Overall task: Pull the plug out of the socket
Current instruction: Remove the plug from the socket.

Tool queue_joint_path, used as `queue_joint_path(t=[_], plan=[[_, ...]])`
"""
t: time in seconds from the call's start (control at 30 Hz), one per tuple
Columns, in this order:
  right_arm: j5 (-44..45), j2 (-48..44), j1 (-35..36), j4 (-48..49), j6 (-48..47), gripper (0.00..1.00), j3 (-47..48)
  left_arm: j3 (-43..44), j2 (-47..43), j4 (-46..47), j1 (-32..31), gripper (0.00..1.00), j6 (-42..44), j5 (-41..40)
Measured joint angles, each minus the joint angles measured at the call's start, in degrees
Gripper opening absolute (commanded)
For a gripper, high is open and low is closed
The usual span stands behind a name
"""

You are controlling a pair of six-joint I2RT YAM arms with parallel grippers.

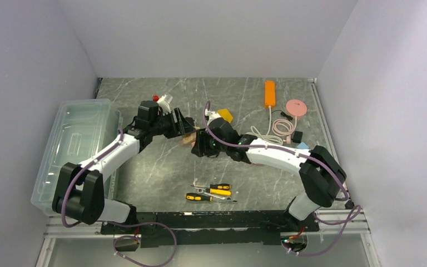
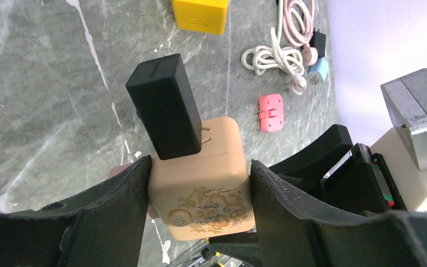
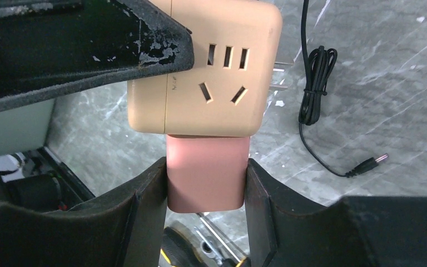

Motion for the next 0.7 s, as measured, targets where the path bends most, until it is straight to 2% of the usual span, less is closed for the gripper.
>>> queue_joint_path(t=[0.37,0.7], plan=[[0.0,0.94,-0.44,0.39,8.81,0.0,0.63,-0.02,0.02,0.72,-0.02,0.0,-0.04,-1.7],[-1.36,0.07,-1.01,6.12,6.29,0.0,-2.89,-0.02,0.94,1.57,-0.02,0.0,-0.37,-1.62]])
